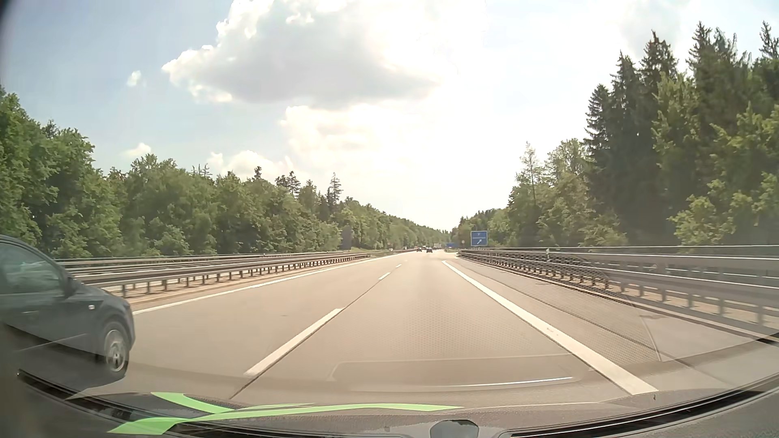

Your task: Follow the waypoints while adhering to traffic rules and regulations

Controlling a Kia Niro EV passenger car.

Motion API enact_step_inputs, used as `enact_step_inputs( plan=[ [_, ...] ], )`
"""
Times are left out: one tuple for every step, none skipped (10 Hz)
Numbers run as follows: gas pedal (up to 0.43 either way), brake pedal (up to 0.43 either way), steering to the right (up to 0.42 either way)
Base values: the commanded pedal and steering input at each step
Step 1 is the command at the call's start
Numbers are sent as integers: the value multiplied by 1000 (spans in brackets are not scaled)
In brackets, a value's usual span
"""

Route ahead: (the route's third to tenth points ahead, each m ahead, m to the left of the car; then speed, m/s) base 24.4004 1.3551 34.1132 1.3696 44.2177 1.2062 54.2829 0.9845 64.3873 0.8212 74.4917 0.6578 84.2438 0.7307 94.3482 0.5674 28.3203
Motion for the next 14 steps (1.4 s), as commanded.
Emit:
enact_step_inputs(
  plan=[
    [409, 0, -1],
    [409, 0, -1],
    [409, 0, -1],
    [398, 0, 0],
    [398, 0, 0],
    [398, 0, 0],
    [398, 0, 0],
    [398, 0, 0],
    [398, 0, 0],
    [398, 0, 0],
    [398, 0, 0],
    [398, 0, 0],
    [398, 0, 0],
    [398, 0, 0]
  ],
)
